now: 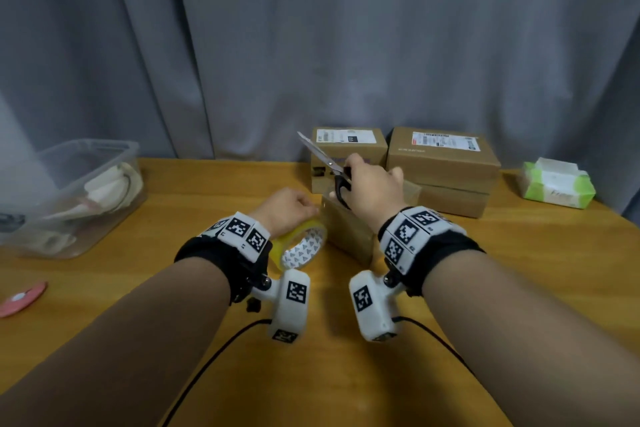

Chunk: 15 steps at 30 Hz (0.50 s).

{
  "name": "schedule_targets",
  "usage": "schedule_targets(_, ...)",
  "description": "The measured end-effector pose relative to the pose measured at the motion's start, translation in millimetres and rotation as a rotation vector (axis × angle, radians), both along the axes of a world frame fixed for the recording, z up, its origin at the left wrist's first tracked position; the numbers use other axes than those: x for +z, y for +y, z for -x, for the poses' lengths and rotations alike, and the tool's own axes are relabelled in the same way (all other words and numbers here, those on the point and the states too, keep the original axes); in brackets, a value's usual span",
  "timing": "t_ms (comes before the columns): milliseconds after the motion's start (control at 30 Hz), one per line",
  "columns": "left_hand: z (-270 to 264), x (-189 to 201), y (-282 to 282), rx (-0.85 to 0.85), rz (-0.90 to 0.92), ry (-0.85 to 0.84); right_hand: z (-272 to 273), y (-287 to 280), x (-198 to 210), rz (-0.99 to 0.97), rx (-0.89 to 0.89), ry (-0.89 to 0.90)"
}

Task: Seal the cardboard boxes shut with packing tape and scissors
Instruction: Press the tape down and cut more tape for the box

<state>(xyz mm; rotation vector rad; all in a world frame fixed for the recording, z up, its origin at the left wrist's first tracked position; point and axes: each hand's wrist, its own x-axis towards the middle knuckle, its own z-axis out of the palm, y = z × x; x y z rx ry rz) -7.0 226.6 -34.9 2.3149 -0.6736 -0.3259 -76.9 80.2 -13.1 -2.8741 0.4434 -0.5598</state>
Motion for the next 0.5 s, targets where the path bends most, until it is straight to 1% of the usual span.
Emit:
schedule_targets(67,-0.7,-2.1,2.4,0.019,0.019,0.046,-9.6,3.3,-4.5,0.044,-0.015,0.13)
schedule_targets(100,-2.2,-3.6,4.0,0.026,0.014,0.061,-12.6,3.8,-9.5,0.034,-0.01,0.171)
schedule_targets(133,-3.1,-4.2,5.4,0.033,0.002,0.075,-14.3,3.9,-16.0,-0.004,0.007,0.163)
schedule_targets(200,-3.5,-5.2,8.0,0.038,-0.021,0.099,-14.1,4.5,-30.5,-0.084,0.039,0.074)
schedule_targets(267,-3.5,-6.3,9.6,0.016,-0.023,0.104,-12.4,5.3,-40.0,-0.101,0.041,0.006)
schedule_targets(367,-3.3,-4.9,14.9,0.024,-0.058,0.071,-12.9,6.4,-41.3,-0.098,0.029,-0.01)
schedule_targets(433,-1.8,-0.3,18.0,0.039,-0.132,0.06,-12.3,7.2,-40.6,-0.094,0.029,-0.019)
schedule_targets(500,0.5,3.0,18.6,0.043,-0.28,0.036,-12.6,7.4,-40.6,-0.096,0.028,-0.017)
